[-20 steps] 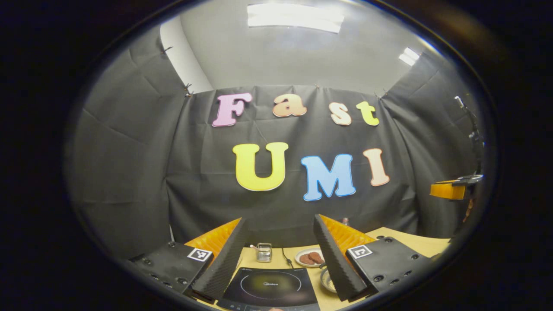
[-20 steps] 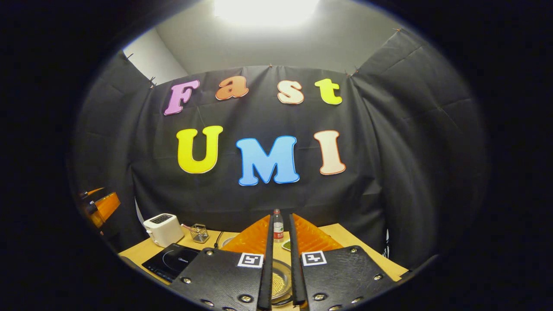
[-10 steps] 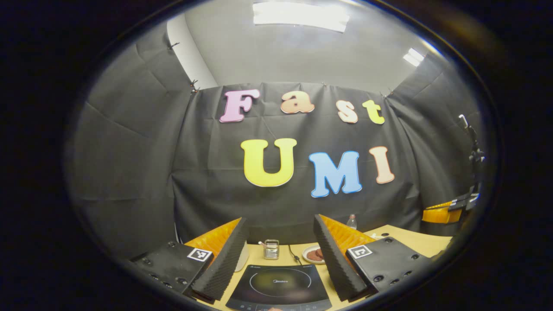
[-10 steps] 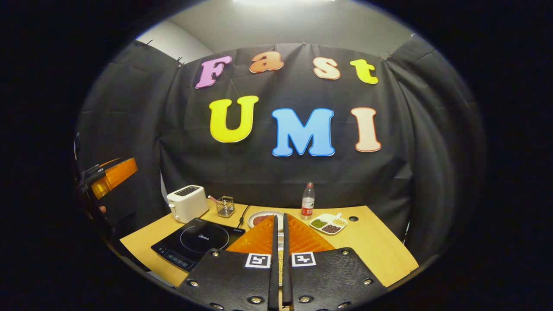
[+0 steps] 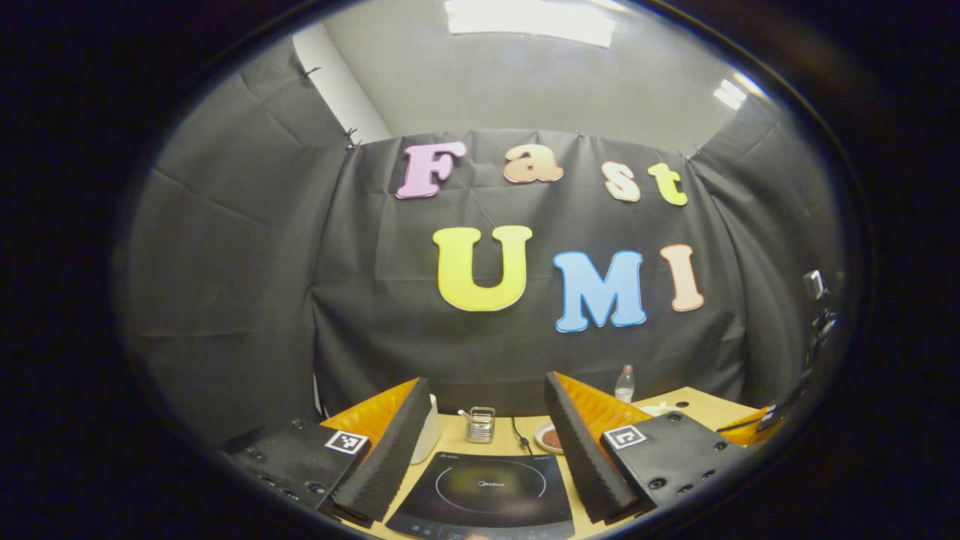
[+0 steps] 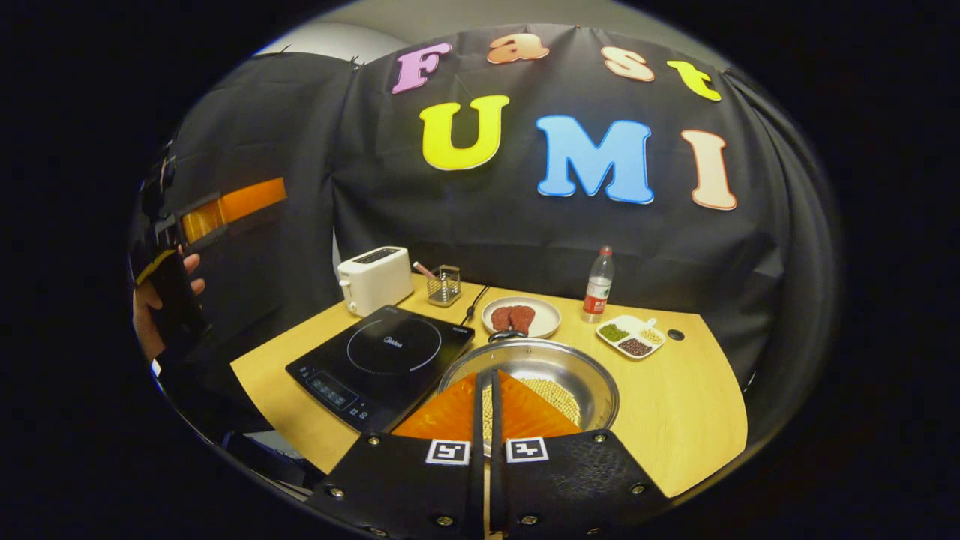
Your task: First push the handle of the pot to place it horizontally, then grasp the pot with both hands and set it on the induction cooktop.
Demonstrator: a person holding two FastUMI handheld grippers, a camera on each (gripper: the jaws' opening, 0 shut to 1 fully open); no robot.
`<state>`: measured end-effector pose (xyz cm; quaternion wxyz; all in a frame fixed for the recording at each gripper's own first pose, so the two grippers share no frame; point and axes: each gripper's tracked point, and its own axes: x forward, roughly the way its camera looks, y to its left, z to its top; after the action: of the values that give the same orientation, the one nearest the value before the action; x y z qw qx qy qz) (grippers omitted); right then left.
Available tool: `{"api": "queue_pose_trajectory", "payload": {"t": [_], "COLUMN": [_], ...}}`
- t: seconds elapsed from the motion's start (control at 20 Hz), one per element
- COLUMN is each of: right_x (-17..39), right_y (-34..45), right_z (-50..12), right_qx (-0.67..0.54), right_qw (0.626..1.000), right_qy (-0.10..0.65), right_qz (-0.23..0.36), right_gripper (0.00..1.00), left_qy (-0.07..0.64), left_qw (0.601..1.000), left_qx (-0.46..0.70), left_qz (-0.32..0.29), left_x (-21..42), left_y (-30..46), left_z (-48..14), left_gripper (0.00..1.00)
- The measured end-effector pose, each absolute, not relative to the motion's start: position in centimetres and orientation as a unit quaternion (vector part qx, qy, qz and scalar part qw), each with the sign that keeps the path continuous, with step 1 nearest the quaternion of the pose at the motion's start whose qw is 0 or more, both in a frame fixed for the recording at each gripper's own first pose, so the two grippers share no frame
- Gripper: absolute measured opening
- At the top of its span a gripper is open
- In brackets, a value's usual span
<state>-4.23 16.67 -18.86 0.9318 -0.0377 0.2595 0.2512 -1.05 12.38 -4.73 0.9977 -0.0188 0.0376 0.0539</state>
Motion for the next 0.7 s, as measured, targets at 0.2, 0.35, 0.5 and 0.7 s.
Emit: {"api": "queue_pose_trajectory", "payload": {"t": [0.2,0.35,0.5,0.7], "right_x": [-6.2,-7.0,-7.7,-8.3], "right_y": [17.2,16.5,16.0,14.9], "right_z": [-22.9,-25.9,-29.1,-32.3], "right_qx": [-0.025,-0.03,-0.03,-0.033], "right_qw": [0.892,0.863,0.832,0.8], "right_qy": [0.324,0.372,0.422,0.469], "right_qz": [0.315,0.341,0.359,0.372], "right_gripper": [0.04,0.04,0.04,0.04], "left_qy": [0.045,0.049,0.054,0.068], "left_qw": [0.996,0.995,0.994,0.992], "left_qx": [-0.011,-0.005,0.001,0.009], "left_qz": [0.072,0.084,0.097,0.108], "left_x": [-0.6,-0.5,-0.9,-0.7], "left_y": [11.6,11.0,10.5,9.8], "left_z": [-4.7,-4.6,-4.7,-5.1], "left_gripper": [0.98,0.98,0.98,0.98]}}
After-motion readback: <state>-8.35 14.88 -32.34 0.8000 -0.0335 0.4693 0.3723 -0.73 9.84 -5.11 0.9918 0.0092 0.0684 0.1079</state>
